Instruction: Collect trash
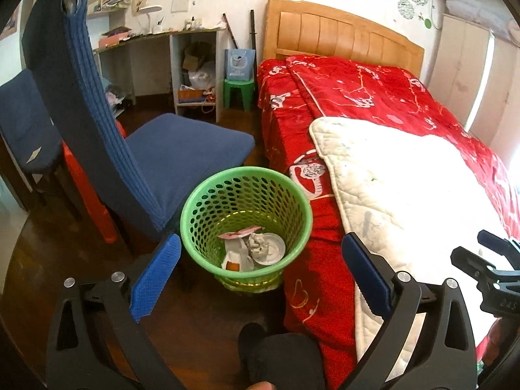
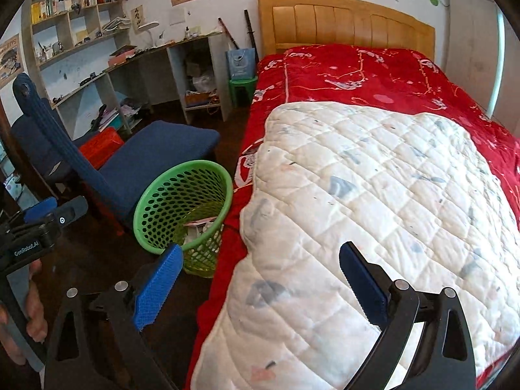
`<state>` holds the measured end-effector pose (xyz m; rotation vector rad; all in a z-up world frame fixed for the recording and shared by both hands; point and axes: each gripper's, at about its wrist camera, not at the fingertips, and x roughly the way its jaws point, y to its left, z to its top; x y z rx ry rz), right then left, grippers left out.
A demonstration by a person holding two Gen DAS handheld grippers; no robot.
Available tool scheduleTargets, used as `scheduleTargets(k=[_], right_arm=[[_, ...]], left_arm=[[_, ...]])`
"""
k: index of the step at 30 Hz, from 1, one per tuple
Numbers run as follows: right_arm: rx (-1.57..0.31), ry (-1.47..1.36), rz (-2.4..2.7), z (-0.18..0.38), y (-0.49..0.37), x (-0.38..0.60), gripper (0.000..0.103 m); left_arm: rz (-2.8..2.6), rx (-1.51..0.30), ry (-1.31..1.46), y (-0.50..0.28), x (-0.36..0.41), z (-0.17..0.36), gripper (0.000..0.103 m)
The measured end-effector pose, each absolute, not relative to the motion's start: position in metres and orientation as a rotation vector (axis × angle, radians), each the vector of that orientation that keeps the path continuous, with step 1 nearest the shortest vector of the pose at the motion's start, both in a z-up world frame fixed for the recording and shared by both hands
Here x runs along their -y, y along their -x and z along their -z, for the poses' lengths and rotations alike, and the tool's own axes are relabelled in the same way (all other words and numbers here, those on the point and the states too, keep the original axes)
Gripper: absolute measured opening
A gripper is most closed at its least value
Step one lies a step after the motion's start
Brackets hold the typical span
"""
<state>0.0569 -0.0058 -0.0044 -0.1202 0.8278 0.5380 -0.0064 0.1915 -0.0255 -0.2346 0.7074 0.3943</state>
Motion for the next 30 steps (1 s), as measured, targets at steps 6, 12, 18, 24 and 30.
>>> scheduleTargets(k=[6, 12, 18, 24, 30], right_arm=[[-0.813, 0.102, -0.515, 0.001, -0.041, 0.026, 0.094], [-0.805, 0.071, -0.505, -0.004, -0.035, 0.038, 0.094], [-0.797, 0.06, -0.498, -0.009, -0.032, 0.045, 0.094], [-0.792, 0.053, -0.495, -0.011, -0.031, 0.05, 0.094], [-0.786, 0.055, -0.494, -0.014, -0.03, 0.052, 0.094]], left_arm=[[-0.396, -0.699, 0.199, 0.01, -0.174, 0.021, 0.098], [-0.381, -0.7, 0.155, 0.01, -0.156, 0.019, 0.098], [-0.385, -0.692, 0.129, 0.011, -0.146, 0.016, 0.098], [-0.391, -0.687, 0.119, 0.012, -0.141, 0.014, 0.098], [-0.396, -0.68, 0.119, 0.013, -0.142, 0.012, 0.098]])
